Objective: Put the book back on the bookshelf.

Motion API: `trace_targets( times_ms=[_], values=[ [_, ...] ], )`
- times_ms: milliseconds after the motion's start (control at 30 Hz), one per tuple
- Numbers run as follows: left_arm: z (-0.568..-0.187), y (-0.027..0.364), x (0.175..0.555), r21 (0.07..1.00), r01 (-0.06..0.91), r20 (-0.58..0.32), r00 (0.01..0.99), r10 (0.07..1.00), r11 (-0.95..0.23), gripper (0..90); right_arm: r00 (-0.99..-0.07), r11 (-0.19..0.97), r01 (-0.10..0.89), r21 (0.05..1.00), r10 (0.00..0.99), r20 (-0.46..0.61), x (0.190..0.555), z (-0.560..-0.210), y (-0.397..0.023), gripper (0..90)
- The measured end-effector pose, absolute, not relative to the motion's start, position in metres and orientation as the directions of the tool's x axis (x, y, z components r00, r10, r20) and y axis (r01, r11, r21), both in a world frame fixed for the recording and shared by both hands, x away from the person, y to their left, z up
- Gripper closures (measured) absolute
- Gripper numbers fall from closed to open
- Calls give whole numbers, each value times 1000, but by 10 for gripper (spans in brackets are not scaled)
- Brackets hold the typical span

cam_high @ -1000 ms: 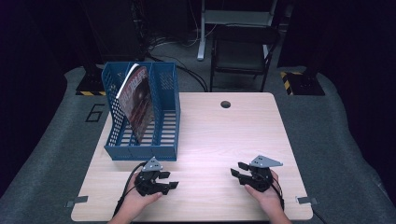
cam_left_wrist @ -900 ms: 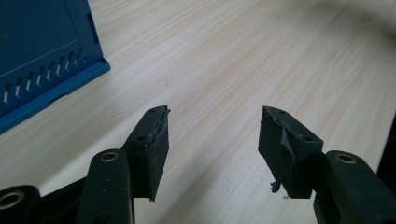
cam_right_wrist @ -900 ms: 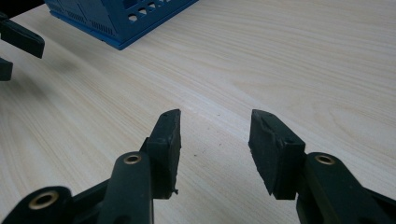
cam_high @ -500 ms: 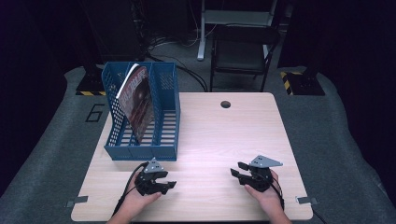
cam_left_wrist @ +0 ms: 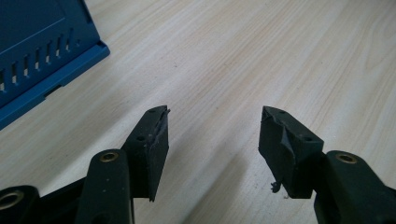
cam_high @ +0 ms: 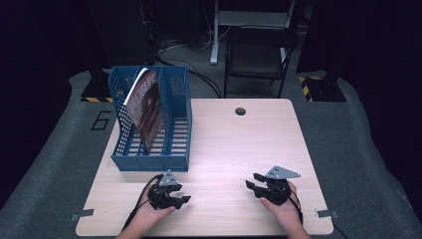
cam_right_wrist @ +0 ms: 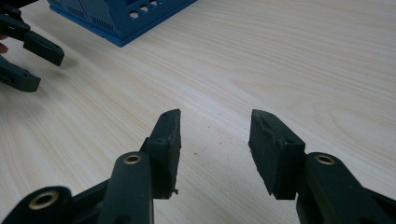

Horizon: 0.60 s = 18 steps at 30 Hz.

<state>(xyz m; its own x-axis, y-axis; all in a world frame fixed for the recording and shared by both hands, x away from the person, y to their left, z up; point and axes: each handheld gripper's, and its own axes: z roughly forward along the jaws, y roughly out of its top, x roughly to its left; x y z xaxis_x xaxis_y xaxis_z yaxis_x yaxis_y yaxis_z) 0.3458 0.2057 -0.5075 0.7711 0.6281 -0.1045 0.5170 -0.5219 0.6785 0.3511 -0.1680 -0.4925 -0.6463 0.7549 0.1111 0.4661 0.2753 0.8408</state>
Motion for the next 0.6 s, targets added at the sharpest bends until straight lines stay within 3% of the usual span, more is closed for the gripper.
trace_targets(
  times_ms=[600],
  values=[
    [-504, 207, 346, 691, 506, -99, 774, 625, -517, 430, -643, 282, 474, 834, 758, 109, 351, -493, -170, 534]
  ],
)
